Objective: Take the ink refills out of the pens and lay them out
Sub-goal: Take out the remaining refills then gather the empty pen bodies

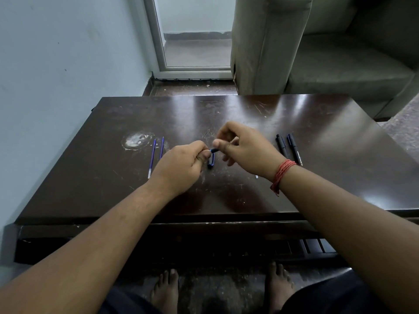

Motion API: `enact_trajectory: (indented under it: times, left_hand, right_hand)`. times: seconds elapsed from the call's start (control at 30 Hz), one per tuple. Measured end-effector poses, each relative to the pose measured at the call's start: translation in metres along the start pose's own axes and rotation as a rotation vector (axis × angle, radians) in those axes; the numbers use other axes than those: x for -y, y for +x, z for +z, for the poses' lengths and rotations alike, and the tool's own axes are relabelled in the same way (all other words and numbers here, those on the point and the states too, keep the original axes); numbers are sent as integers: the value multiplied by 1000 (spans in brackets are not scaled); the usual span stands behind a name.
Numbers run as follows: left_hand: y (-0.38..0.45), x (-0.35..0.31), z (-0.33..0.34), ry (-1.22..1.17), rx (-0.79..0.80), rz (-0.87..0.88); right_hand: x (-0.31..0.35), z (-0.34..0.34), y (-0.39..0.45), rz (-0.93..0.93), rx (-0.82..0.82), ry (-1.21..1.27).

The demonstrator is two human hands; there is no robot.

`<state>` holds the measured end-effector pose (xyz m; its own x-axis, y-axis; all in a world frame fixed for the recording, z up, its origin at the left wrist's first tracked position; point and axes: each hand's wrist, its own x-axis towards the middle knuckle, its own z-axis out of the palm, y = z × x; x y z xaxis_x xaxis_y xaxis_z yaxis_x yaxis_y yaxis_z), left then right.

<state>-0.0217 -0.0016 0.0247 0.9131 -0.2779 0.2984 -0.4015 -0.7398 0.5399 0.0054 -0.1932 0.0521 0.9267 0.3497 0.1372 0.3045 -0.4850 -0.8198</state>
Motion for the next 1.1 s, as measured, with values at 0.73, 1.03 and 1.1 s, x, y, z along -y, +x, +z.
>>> enact_trajectory:
  times: [0.73, 1.03, 1.1]
  left_hand:
    - [0, -1, 1, 18, 13, -16]
    - [0, -1, 2, -5, 16, -14]
    - [0, 0, 2, -4, 8, -11]
  right_hand:
    - [-4, 0, 2, 6, 12, 58]
    - [-6, -4, 2, 44, 29, 80]
    - [-6, -2, 2, 70, 6, 86]
